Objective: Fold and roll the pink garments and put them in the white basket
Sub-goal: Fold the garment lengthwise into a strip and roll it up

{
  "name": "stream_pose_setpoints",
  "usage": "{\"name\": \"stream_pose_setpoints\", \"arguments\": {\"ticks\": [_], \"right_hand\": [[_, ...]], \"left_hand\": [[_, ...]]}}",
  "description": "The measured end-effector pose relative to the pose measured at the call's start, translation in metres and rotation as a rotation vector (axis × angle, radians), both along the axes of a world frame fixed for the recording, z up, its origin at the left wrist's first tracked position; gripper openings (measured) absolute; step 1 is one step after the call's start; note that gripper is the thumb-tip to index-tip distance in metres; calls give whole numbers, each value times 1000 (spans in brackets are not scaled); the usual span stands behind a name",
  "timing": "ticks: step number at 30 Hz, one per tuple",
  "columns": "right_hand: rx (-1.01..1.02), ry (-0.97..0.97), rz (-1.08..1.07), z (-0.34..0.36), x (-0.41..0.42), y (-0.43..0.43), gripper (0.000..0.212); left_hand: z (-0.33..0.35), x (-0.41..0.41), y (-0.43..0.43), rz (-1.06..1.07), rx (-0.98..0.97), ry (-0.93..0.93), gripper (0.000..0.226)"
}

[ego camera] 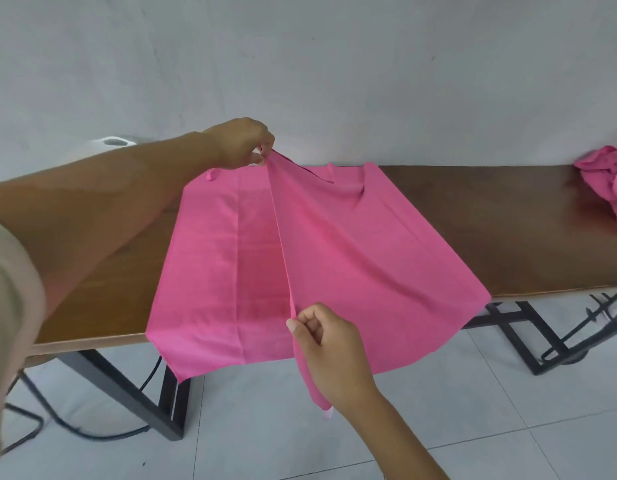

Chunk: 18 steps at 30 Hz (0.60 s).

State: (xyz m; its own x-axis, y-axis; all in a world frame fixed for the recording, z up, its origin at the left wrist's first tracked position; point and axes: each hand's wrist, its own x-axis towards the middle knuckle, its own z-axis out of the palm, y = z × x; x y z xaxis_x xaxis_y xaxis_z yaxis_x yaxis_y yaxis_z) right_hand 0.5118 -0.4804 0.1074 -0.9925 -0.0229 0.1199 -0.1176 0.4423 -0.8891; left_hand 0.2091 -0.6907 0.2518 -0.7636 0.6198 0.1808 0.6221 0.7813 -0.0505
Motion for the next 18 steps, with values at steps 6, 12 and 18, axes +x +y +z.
{"name": "stream_pose_setpoints", "arguments": {"ticks": [6,12,18], "right_hand": [[4,5,73,2,-3,-51,19],[17,28,164,3,-13,-96,17],[33,-40,215,-19,-27,-135,15]], "left_hand": [[2,5,-52,15,-10,23,11],[1,10,-97,107,-8,21,20],[-18,19,-133,214,13,-45,27]]}}
